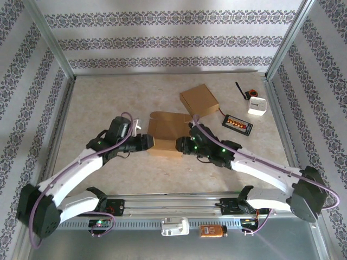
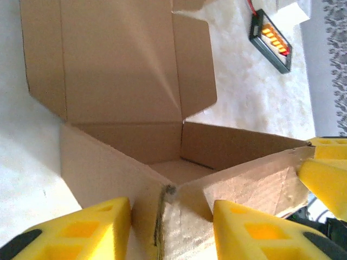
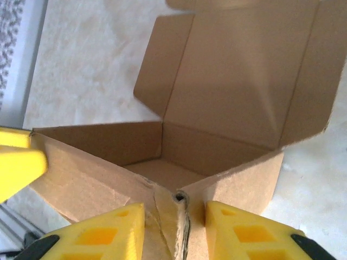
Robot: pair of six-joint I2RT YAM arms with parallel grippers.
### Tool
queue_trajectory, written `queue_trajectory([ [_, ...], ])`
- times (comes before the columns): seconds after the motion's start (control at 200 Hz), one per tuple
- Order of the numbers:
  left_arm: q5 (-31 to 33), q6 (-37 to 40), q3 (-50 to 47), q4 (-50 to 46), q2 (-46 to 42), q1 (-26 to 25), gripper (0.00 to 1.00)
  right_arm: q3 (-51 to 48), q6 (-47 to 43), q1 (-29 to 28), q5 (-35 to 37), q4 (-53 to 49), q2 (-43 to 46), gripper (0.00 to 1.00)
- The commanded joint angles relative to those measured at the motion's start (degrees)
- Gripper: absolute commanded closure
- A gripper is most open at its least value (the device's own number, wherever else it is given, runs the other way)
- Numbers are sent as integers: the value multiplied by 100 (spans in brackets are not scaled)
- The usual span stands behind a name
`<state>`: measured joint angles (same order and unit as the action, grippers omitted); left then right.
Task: Fold the paper box
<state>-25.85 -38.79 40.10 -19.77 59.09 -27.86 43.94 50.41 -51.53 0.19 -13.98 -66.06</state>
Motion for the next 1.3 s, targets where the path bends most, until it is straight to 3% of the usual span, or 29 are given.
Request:
queue_trajectory([
  [0.0, -555, -722, -757, -498, -773, -354, 59, -661, 246, -638, -221, -419, 252, 64],
  [0.145, -322, -1398, -1771, -275, -1426, -667, 54, -1306, 529, -871, -89, -328, 267, 58],
  [0.34, 56, -1286, -2005, 855, -746, -686, 41, -899, -363, -855, 806, -26, -561, 53],
  [0.475, 1035, -865, -1801, 1130, -678, -670, 31, -293, -917, -700, 951, 353, -1246, 51],
  [0.575, 2123, -320, -1240, 541, -851, -623, 27, 60, -1062, -564, 853, 572, -1553, 48],
  [0.63, 2785, -144, -919, 176, -883, -415, 26, 97, -1063, -402, 776, 840, -1696, 48],
  [0.68, 2995, -24, -688, 26, -828, 47, 25, 80, -918, -197, 707, 1153, -1886, 48],
  [0.799, 1985, -40, -441, 501, -430, 1623, 24, 226, -815, 254, 57, 1863, -2533, 49],
  [0.879, 1262, 32, -171, 709, -31, 2219, 23, 400, -898, 500, -296, 1918, -2512, 45],
  [1.024, 384, 310, 532, 658, 865, 2502, 21, 735, -1029, 1127, -510, 1401, -2082, 28],
  [1.174, -141, 460, 1019, 850, 1684, 2592, 20, 1097, -1583, 2019, -961, 1289, -2091, 22],
  [1.299, -276, 848, 1628, 333, 2405, 2592, 20, 2051, -2276, 2614, -2008, 652, -2745, 21],
])
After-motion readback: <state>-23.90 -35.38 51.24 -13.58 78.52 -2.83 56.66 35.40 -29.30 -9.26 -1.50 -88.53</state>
